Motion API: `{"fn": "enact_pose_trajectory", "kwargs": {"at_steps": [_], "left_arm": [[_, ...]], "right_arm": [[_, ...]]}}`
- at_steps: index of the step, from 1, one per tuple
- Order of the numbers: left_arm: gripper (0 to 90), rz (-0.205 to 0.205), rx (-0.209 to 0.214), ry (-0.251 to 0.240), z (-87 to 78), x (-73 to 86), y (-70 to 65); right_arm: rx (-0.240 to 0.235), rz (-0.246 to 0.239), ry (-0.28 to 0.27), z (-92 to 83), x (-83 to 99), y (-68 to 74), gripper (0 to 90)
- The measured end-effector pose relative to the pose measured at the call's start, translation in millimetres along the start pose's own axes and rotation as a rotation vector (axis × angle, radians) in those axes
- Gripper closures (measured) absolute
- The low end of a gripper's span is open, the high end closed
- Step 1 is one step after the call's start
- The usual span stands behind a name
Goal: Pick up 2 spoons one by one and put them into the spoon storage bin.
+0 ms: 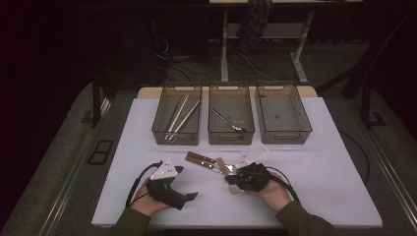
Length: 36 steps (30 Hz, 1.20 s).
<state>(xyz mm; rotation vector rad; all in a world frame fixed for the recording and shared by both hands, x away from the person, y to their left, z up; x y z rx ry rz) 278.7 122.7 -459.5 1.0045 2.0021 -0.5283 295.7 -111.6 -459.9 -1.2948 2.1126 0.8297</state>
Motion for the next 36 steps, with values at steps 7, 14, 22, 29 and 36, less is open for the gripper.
{"fn": "enact_pose_trajectory", "kwargs": {"at_steps": [7,14,22,29,36], "left_arm": [[0.0,0.001,0.002,0.003,0.2,0.4,-0.2],[0.0,-0.001,0.002,0.004,0.1,0.5,0.3],[0.0,-0.003,-0.001,0.004,-0.1,0.7,0.5],[0.0,-0.003,-0.001,0.006,-0.2,0.9,0.3],[0.0,-0.004,0.000,0.007,0.5,0.9,0.0]], "right_arm": [[0.015,-0.008,0.050,19.7,0.9,0.7,89.7],[0.035,-0.011,0.087,16.8,4.0,-0.6,89.7],[0.033,-0.008,0.110,9.7,9.6,0.8,89.7],[0.043,0.006,0.116,-3.0,16.6,-3.3,89.7],[0.040,0.030,0.094,-16.9,23.1,-9.7,89.7]]}}
Point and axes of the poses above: each handheld gripper's, and its own axes: z roughly forward along the jaws, x roughly out of its underside, y roughly to its left, the point moved 4 cm from there along z, roughly forward along the jaws, and after that the axes turned 8 degrees about -x, right-handed, at the moved point
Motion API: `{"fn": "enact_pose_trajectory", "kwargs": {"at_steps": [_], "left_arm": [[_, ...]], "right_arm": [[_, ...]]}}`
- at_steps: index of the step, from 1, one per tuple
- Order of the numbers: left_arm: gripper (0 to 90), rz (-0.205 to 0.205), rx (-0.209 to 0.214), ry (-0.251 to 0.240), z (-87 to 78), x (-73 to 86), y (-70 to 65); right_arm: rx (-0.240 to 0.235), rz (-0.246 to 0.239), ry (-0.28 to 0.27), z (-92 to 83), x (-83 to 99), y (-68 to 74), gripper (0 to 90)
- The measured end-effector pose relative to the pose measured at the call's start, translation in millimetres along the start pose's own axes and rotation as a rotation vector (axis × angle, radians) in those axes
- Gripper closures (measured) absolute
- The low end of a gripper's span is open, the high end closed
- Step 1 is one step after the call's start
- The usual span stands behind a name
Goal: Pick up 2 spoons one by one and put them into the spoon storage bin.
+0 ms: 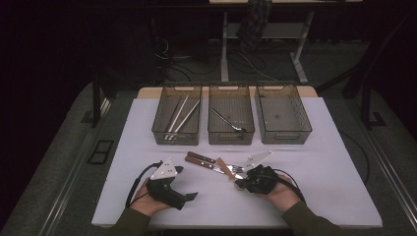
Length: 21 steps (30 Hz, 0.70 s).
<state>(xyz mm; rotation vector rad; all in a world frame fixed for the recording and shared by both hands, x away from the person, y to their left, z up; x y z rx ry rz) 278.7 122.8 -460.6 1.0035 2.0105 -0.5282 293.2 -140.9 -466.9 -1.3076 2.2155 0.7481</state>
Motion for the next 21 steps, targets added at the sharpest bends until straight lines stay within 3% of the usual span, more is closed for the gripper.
{"fn": "enact_pose_trajectory", "kwargs": {"at_steps": [3,6,9,12,17,21], "left_arm": [[0.0,0.002,-0.001,0.000,-0.4,-0.1,0.0],[0.0,0.003,-0.002,0.000,-0.9,-0.1,0.2],[0.0,0.002,-0.001,0.000,-0.4,0.1,0.1],[0.0,0.005,0.000,0.001,-0.2,-0.2,-0.2],[0.0,0.011,-0.002,0.005,0.0,-0.3,-0.7],[0.0,0.009,-0.002,0.005,0.1,-0.1,-0.5]], "right_arm": [[-0.004,0.010,-0.028,-4.6,-1.9,-0.2,89.2],[-0.005,0.027,-0.059,-9.9,-3.4,-0.8,79.4],[-0.001,0.038,-0.065,-12.8,-0.8,0.1,66.5],[0.017,0.057,-0.066,-12.5,4.4,-0.5,59.0],[0.013,0.085,-0.057,-3.4,7.7,-3.8,59.1],[0.008,0.068,-0.046,4.0,6.7,1.0,63.0]]}}
Point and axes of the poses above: each handheld gripper's, and its own axes: z roughly forward along the jaws, x roughly out of its underside, y roughly to its left, the point moved 4 cm from there along z, roughly forward along the jaws, and after that the axes turned 8 degrees about -x, right-handed, at the moved point
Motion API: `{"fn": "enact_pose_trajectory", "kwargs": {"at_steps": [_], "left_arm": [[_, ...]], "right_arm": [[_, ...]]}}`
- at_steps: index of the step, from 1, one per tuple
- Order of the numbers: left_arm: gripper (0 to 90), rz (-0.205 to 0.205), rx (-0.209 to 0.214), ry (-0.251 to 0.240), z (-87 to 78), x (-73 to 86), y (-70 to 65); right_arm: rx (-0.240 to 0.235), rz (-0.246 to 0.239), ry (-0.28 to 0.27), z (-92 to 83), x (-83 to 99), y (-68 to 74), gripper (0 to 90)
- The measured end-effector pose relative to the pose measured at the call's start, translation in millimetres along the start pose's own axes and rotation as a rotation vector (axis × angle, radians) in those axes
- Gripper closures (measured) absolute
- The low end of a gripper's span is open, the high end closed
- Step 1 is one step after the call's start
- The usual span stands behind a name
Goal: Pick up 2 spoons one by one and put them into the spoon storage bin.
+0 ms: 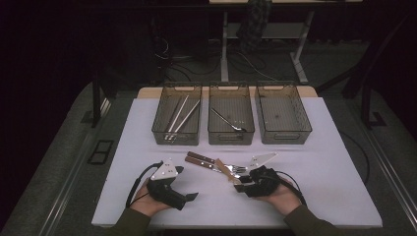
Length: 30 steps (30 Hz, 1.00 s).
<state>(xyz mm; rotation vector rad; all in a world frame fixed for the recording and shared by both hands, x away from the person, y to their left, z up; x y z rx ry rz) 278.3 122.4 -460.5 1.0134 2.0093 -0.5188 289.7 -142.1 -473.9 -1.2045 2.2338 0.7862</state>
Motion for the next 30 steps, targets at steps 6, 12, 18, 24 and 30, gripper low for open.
{"fn": "enact_pose_trajectory", "kwargs": {"at_steps": [6,12,18,24,30], "left_arm": [[0.0,0.004,0.001,0.003,0.6,0.0,-0.8],[0.0,0.005,0.001,0.006,1.2,0.2,-0.9],[0.0,0.005,0.002,0.006,1.3,0.3,-1.0],[0.0,0.003,0.001,0.005,0.9,0.3,-0.7],[0.0,0.002,0.000,0.003,0.4,0.2,-0.1]], "right_arm": [[0.057,-0.048,0.016,3.7,0.0,5.3,71.4],[0.070,-0.050,0.011,3.0,0.4,2.3,79.7],[0.069,-0.059,0.010,2.9,0.5,1.5,81.8],[0.058,-0.056,0.003,2.5,1.1,0.1,82.1],[0.039,-0.061,-0.002,1.9,1.6,-1.4,82.2]]}}
Point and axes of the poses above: each handheld gripper's, and its own axes: z roughly forward along the jaws, x roughly out of its underside, y roughly to its left, the point moved 4 cm from there along z, roughly forward along the jaws, and after that the axes turned 8 degrees about -x, right-handed, at the moved point
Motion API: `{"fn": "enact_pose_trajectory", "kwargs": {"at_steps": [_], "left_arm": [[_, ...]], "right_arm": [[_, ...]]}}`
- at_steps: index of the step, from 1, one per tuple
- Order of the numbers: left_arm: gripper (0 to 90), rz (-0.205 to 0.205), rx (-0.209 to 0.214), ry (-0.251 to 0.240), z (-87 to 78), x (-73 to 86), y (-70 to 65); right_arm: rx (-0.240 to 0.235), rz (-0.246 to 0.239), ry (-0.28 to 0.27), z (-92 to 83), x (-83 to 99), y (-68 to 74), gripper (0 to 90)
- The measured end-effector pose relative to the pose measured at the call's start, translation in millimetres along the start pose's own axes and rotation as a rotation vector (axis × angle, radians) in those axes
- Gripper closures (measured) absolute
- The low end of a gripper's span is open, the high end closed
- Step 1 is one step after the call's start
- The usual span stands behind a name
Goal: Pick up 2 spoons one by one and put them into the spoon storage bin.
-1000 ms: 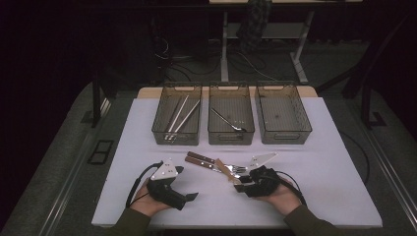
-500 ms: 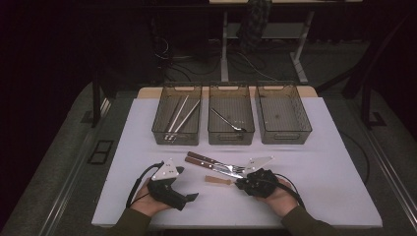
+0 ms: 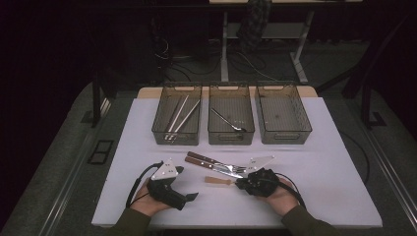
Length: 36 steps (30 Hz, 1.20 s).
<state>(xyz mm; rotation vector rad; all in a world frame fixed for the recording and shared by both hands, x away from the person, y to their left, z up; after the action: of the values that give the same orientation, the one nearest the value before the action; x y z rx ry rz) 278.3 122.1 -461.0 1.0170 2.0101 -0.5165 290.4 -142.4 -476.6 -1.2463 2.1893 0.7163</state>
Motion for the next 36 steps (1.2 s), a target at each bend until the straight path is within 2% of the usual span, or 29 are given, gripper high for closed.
{"fn": "enact_pose_trajectory", "kwargs": {"at_steps": [4,6,10,16,25,29,36], "left_arm": [[0.0,-0.003,0.001,-0.003,-0.3,-0.2,0.0],[0.0,-0.004,0.002,-0.004,-0.5,-0.2,0.1],[0.0,-0.006,0.002,-0.006,-0.4,-0.4,0.1],[0.0,-0.005,0.006,-0.007,-0.3,-0.5,-0.2],[0.0,-0.013,0.011,-0.009,0.4,1.2,1.7],[0.0,-0.015,0.014,-0.007,1.3,1.7,2.6],[0.0,-0.020,0.014,-0.017,2.3,2.0,6.0]], "right_arm": [[-0.025,0.000,-0.007,-1.0,-0.4,-1.9,82.2],[-0.048,0.010,-0.031,-2.3,-1.9,-2.2,82.3],[-0.047,0.006,-0.055,-6.5,-5.2,-1.9,82.3],[-0.040,0.027,-0.103,-18.1,-8.8,-7.4,82.2],[-0.009,0.030,-0.149,-31.8,-14.4,-17.8,82.2],[0.012,0.026,-0.153,-36.5,-17.4,-22.0,82.2],[0.045,0.044,-0.181,-43.6,-24.4,-34.7,82.2]]}}
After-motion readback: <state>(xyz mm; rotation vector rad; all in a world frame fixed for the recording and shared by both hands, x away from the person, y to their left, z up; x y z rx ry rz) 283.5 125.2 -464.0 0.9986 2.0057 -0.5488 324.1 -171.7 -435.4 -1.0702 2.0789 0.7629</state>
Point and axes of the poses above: each handheld gripper's, and its own axes: z roughly forward along the jaws, x roughly out of its underside, y roughly to its left, the point moved 4 cm from there along z, roughly forward along the jaws, and after that the axes turned 8 degrees about -x, right-handed, at the moved point
